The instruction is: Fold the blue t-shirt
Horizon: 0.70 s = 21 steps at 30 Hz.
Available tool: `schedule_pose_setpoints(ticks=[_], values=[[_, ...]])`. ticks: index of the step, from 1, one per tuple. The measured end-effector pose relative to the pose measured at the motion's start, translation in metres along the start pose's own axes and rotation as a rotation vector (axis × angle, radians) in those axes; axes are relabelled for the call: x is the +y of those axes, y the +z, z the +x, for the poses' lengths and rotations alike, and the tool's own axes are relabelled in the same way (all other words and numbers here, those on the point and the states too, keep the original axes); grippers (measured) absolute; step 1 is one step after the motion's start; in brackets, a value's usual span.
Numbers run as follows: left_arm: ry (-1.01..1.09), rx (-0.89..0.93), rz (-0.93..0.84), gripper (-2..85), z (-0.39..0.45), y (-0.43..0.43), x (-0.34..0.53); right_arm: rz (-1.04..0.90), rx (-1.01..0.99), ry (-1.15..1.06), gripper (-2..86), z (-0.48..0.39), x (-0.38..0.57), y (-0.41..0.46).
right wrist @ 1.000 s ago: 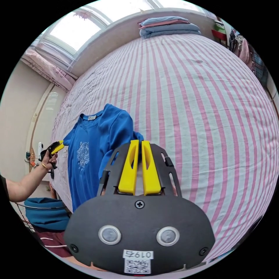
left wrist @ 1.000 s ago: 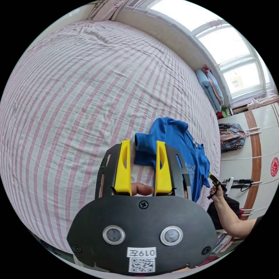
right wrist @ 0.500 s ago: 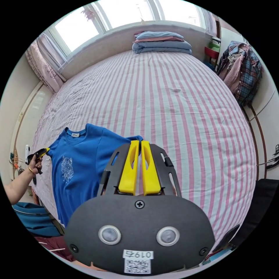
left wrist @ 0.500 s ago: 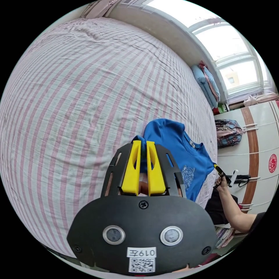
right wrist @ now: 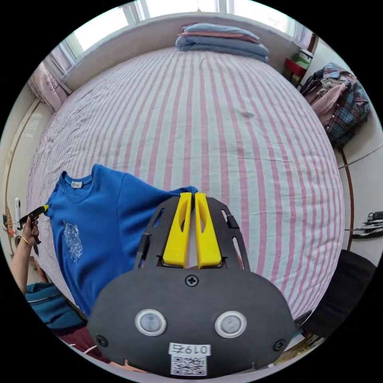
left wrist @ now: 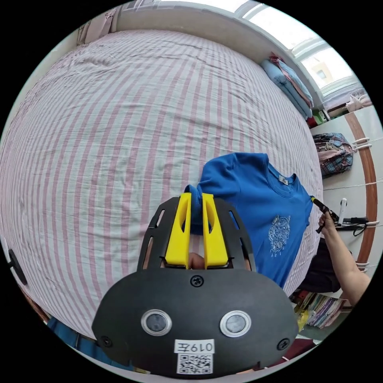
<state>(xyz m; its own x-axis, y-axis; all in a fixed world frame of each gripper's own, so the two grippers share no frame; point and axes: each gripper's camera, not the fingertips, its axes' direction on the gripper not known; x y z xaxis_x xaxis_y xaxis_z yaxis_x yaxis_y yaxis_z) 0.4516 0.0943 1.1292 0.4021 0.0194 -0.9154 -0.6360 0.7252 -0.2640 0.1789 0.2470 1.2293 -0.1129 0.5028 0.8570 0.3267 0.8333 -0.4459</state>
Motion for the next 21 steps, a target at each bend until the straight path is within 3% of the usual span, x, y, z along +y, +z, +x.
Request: schedule_pose_setpoints(ticks=[7, 16, 21], values=[[-0.009, 0.070, -0.036, 16.1, -0.026, -0.002, 0.011, 0.005, 0.064, -0.095, 8.0, -0.002, 0.013, -0.010], [-0.061, 0.127, -0.026, 17.5, -0.046, -0.029, 0.092, 0.138, -0.005, 0.061, 8.0, 0.015, 0.129, -0.062], [0.166, 0.076, -0.166, 18.8, 0.008, -0.026, 0.185, 0.014, -0.072, -0.338, 8.0, -0.094, 0.241, -0.073]])
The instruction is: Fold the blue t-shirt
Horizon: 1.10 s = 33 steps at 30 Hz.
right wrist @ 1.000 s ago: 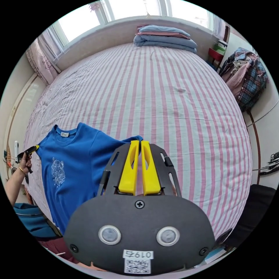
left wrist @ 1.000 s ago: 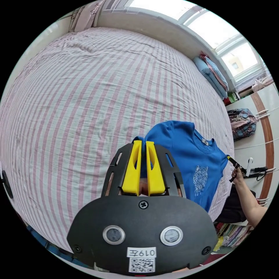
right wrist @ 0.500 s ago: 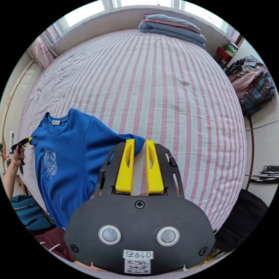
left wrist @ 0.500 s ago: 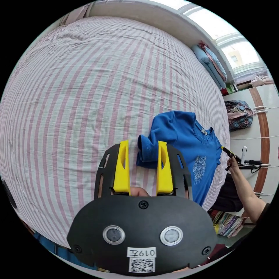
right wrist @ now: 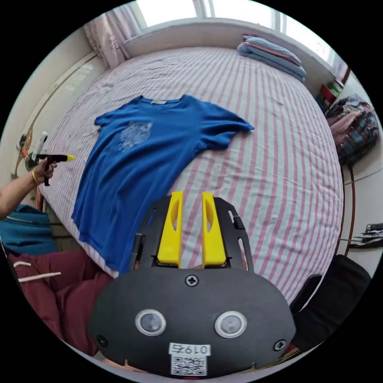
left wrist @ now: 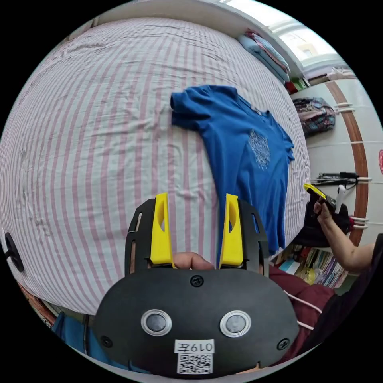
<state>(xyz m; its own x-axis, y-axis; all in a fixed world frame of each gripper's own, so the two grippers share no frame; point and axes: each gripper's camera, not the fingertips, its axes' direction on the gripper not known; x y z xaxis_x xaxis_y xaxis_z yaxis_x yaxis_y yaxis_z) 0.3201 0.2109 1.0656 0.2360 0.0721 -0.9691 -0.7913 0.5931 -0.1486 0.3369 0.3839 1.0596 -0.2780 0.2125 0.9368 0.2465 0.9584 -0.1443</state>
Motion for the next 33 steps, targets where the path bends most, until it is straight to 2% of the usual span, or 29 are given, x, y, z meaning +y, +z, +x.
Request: schedule_pose_setpoints(ticks=[5, 9, 15, 21, 24, 27, 30, 33], values=[[-0.001, 0.071, -0.116, 19.4, 0.040, 0.027, 0.092, -0.152, -0.025, -0.158, 8.9, -0.098, 0.077, 0.012], [-0.085, 0.077, -0.149, 19.1, 0.047, 0.051, 0.141, -0.206, -0.052, -0.024, 9.3, -0.121, 0.100, 0.030], [-0.283, 0.129, -0.050, 18.2, 0.031, 0.055, 0.169, -0.235, -0.066, 0.157, 8.9, -0.117, 0.089, 0.059], [-0.418, 0.215, 0.010, 17.9, 0.023, 0.056, 0.179, -0.307, -0.056, 0.216, 6.6, -0.110, 0.084, 0.074], [-0.445, 0.202, -0.014, 17.8, 0.027, 0.063, 0.175, -0.326, -0.063, 0.228, 1.0, -0.105, 0.082, 0.079], [-0.426, 0.219, -0.025, 17.0, 0.037, 0.059, 0.169, -0.353, -0.070, 0.232, -0.3, -0.099, 0.078, 0.083], [-0.349, 0.139, -0.091, 16.1, 0.057, 0.061, 0.164, -0.364, -0.050, 0.236, -0.7, -0.091, 0.077, 0.082], [-0.426, 0.181, -0.081, 15.4, 0.054, 0.066, 0.167, -0.354, -0.062, 0.282, -0.7, -0.071, 0.082, 0.073]])
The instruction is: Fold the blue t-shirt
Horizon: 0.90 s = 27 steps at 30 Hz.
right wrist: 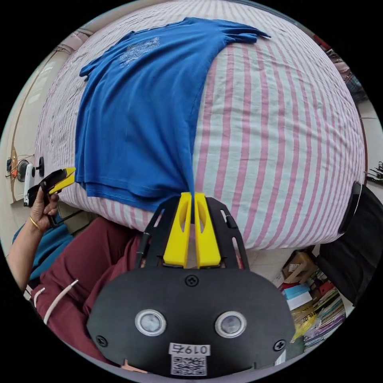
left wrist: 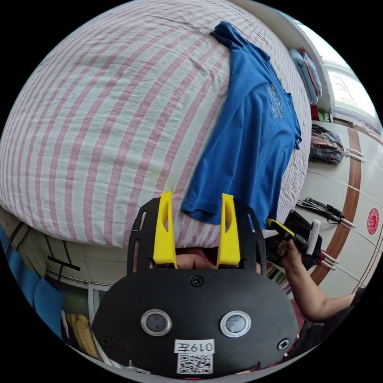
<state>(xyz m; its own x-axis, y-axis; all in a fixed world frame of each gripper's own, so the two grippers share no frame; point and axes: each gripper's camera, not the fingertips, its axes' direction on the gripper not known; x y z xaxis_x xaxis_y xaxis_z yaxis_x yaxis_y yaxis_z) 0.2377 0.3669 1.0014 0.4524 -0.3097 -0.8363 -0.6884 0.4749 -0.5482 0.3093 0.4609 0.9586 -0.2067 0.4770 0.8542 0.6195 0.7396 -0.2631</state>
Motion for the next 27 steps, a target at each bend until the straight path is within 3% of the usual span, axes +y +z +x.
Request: schedule_pose_setpoints(ticks=[6, 10, 13, 19, 27], values=[[0.028, -0.041, -0.040, 12.8, 0.012, 0.000, -0.001, 0.023, -0.079, 0.078, -0.6, 0.050, 0.012, -0.013], [0.037, -0.107, -0.100, 6.1, 0.020, 0.001, -0.007, -0.002, -0.064, 0.025, -0.6, 0.060, 0.005, -0.008], [0.109, -0.050, -0.185, 2.9, 0.027, 0.003, -0.008, -0.017, -0.131, 0.012, -0.5, 0.073, -0.003, -0.007], [0.146, -0.086, -0.159, 1.3, 0.031, -0.030, -0.002, -0.040, -0.286, -0.032, -0.5, 0.097, -0.004, -0.013], [0.225, -0.236, -0.315, 1.0, 0.044, -0.016, -0.013, -0.134, -0.321, -0.073, -0.5, 0.097, -0.009, 0.013]])
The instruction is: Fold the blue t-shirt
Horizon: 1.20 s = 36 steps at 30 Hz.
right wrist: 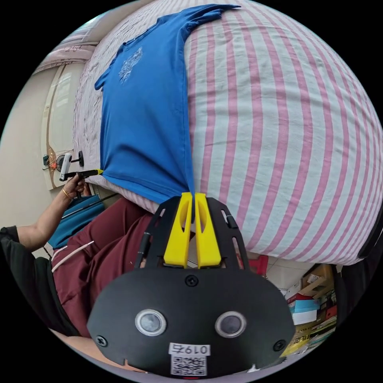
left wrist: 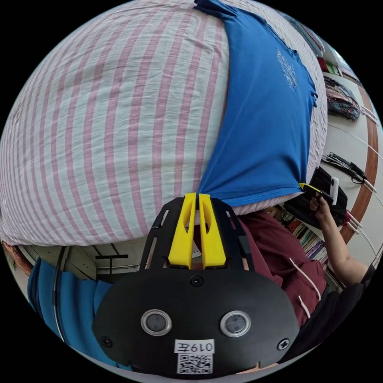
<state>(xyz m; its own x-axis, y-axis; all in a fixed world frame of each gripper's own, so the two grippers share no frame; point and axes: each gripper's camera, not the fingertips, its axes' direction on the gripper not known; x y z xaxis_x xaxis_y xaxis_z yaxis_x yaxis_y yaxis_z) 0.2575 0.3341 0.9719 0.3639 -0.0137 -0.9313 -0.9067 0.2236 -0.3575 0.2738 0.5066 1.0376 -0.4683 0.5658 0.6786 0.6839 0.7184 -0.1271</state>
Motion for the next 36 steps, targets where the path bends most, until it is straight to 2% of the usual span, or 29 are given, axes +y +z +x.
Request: schedule_pose_setpoints(ticks=[8, 11, 18, 23, 25, 27, 31, 33, 36], values=[[0.104, -0.273, -0.088, 1.4, 0.048, 0.004, -0.001, 0.011, 0.129, -0.040, -0.3, -0.021, 0.013, 0.008], [0.060, -0.181, -0.069, 2.2, 0.043, 0.006, 0.001, 0.011, 0.044, 0.011, 0.3, -0.014, 0.014, 0.016], [0.098, -0.116, 0.003, 9.0, 0.051, 0.000, 0.022, -0.051, 0.334, -0.290, 6.8, -0.076, 0.020, 0.033], [0.074, -0.147, 0.116, 11.6, 0.055, -0.014, 0.060, -0.023, 0.468, -0.347, 5.7, -0.101, 0.054, 0.039], [0.143, -0.300, 0.169, 11.3, 0.077, -0.018, 0.080, 0.045, 0.517, -0.357, 4.8, -0.112, 0.067, 0.034], [0.229, -0.381, 0.218, 11.0, 0.102, -0.020, 0.093, 0.139, 0.570, -0.465, 5.0, -0.145, 0.080, 0.033], [0.522, -0.383, 0.269, 11.0, 0.173, -0.003, 0.106, 0.140, 0.582, -0.694, 6.3, -0.197, 0.080, 0.060], [0.587, -0.425, 0.274, 10.9, 0.196, 0.009, 0.103, 0.119, 0.605, -0.783, 6.5, -0.215, 0.074, 0.083], [0.613, -0.367, 0.289, 10.6, 0.214, 0.017, 0.096, 0.086, 0.648, -0.869, 6.4, -0.228, 0.074, 0.103]])
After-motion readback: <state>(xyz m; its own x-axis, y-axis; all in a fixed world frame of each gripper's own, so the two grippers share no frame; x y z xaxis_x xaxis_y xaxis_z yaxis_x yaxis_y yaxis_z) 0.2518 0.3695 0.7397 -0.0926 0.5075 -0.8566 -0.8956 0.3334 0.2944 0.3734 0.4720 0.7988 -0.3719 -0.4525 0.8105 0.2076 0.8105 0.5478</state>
